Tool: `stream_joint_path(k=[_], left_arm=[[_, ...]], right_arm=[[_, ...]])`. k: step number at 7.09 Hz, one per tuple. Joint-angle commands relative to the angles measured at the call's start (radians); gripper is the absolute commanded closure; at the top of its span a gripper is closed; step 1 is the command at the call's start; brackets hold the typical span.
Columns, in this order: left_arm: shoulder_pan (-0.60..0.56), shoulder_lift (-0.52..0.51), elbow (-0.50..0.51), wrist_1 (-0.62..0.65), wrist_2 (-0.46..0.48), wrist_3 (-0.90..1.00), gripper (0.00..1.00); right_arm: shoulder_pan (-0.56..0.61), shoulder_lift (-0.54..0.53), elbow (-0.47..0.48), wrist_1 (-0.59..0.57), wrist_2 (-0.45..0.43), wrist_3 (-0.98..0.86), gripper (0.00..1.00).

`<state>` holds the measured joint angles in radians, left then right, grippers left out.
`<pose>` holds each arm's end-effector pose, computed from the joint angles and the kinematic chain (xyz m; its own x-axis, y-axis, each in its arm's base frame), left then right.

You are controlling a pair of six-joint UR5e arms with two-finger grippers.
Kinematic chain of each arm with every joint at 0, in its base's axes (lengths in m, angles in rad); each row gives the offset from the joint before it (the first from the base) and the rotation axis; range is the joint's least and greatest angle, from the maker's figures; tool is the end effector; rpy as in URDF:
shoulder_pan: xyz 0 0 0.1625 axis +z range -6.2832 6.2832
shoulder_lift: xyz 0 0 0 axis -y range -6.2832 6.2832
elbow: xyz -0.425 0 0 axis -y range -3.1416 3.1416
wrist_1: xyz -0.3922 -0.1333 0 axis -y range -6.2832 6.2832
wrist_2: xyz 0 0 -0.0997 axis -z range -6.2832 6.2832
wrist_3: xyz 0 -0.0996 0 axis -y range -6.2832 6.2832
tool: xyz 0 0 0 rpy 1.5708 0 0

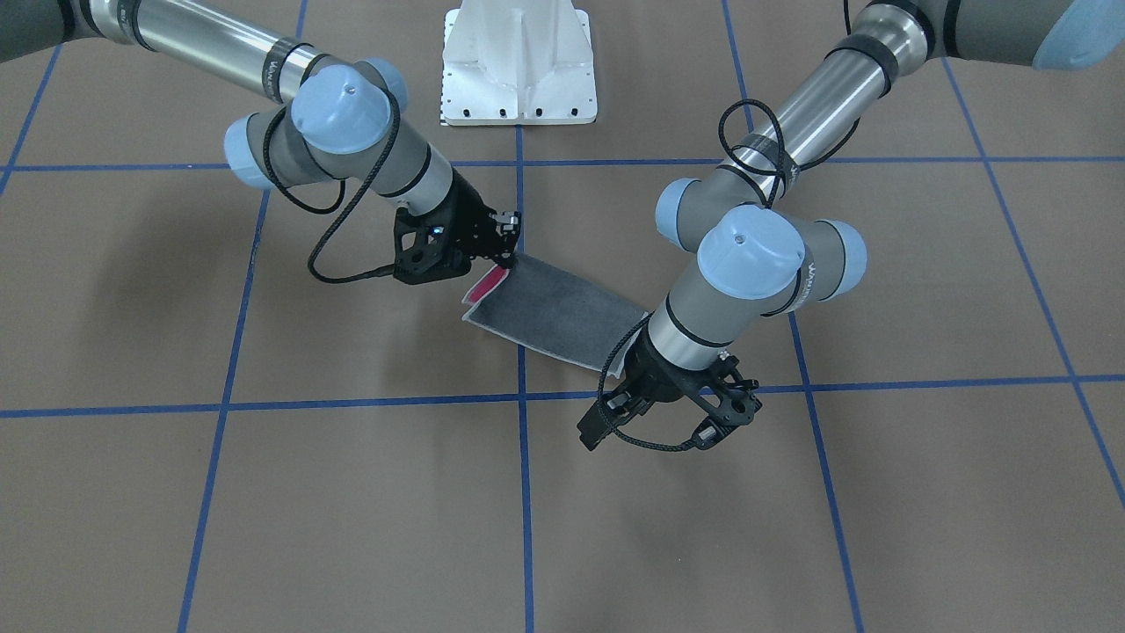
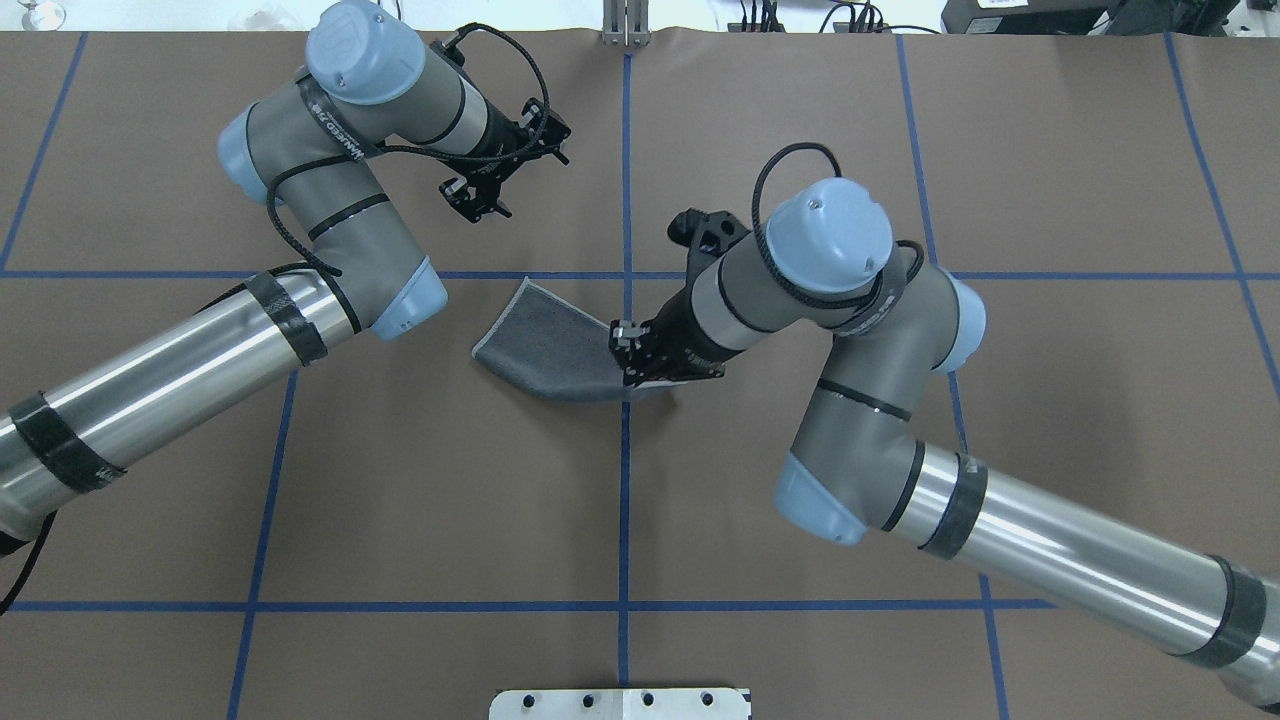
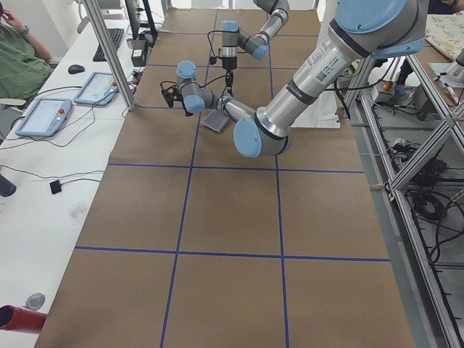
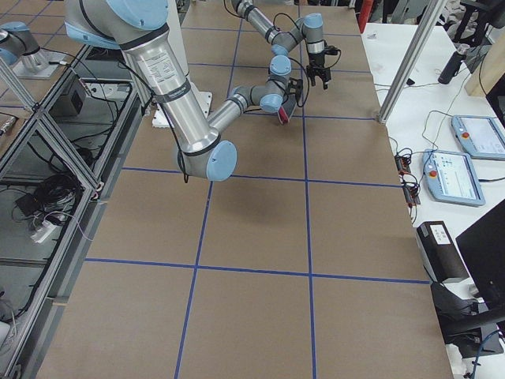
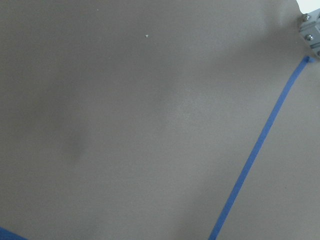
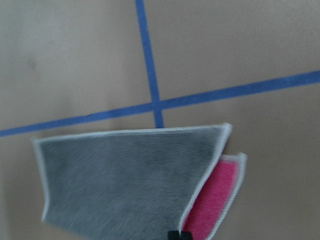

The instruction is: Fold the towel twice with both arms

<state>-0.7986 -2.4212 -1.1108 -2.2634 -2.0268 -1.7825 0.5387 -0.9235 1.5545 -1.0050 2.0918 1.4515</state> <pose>0.4995 -0.6411 0.2474 0.2416 -0.5184 -0.8203 0.4322 0.8143 -0.3874 -0.5492 -0.4258 0.2089 0.3170 0.0692 0.9459 -0.0096 0.9975 -0.0698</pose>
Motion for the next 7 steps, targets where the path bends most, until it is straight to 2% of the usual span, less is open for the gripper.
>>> stream_joint_path(k=[1,2,3,4,5,6,7], left_arm=[[-0.001,0.033,-0.001,-0.031,0.0,0.0,0.0],[-0.004,0.054,-0.001,-0.057,0.0,0.002,0.0],[-0.004,0.06,-0.001,-0.061,0.0,0.002,0.0],[-0.004,0.06,-0.001,-0.061,0.0,0.0,0.0],[-0.002,0.06,-0.001,-0.061,0.0,0.0,0.0],[-0.004,0.06,-0.001,-0.061,0.0,0.002,0.0],[-0.004,0.06,-0.001,-0.061,0.0,0.005,0.0]], right_arm=[[-0.145,0.079,-0.017,-0.006,-0.106,0.009,1.0],[-0.176,0.138,-0.08,-0.004,-0.165,0.006,1.0],[-0.178,0.182,-0.135,-0.001,-0.167,0.006,1.0],[-0.178,0.19,-0.142,0.002,-0.168,0.009,1.0],[-0.177,0.196,-0.148,0.002,-0.168,0.01,0.87],[-0.175,0.204,-0.148,0.003,-0.17,0.062,0.4],[-0.175,0.21,-0.145,0.008,-0.179,0.137,0.01]])
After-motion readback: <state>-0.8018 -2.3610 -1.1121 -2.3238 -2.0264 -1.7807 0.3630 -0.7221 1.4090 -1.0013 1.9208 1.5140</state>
